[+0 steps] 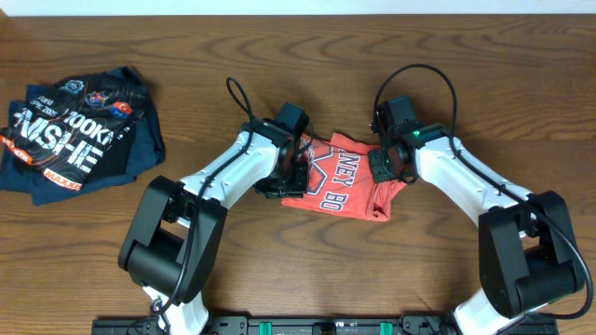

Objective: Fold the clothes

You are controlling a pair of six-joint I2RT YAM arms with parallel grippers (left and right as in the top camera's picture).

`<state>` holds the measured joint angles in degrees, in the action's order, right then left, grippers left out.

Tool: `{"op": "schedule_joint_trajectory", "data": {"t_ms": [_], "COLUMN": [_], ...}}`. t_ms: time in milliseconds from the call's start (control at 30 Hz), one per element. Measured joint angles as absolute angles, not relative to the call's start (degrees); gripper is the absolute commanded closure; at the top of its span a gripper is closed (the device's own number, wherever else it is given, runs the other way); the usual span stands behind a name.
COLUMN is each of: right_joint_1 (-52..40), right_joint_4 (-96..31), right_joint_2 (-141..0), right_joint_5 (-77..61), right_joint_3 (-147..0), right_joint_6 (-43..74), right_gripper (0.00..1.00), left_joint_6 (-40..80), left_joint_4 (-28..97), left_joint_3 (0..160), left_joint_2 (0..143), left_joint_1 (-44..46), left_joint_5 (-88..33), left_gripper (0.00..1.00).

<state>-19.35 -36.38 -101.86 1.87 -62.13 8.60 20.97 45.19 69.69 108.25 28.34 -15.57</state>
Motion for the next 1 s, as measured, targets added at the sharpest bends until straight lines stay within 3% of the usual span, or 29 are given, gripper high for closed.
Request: {"op": "schedule_joint_trajectory", "data": {"t_ms": [200,467,700,1000], "right_joint_1": [-18.65,-18.48,-19.03,-23.31], "right_joint_4": [-36.82,-39.27,-50.24,-49.34], "right_joint_2": [-101.47,-91.31,-88.86,-88.86], "right_joint_5": [4.95,1.23,-8.45,-12.05], "right_joint_3": [-62.19,-63.2,-63.68,-56.62], "right_joint_6": [8.58,8.56,8.56,8.56], "right_gripper": [0.5,0.47,0.56,0.55], "left_joint_6": [20.78,18.96,15.81,11.68], "left_joint_4": [44.62,28.77,25.26,21.34], "left_joint_3": [69.73,71.35,71.4,71.4], "left_joint_2": [105.56,97.76,101.51,107.74], "left_joint_1": [27.92,26.89,26.89,26.89], "left_joint_5": [-13.41,-11.11,-11.05,-12.03], "left_gripper": [0.65,0.6,0.6,0.6]}}
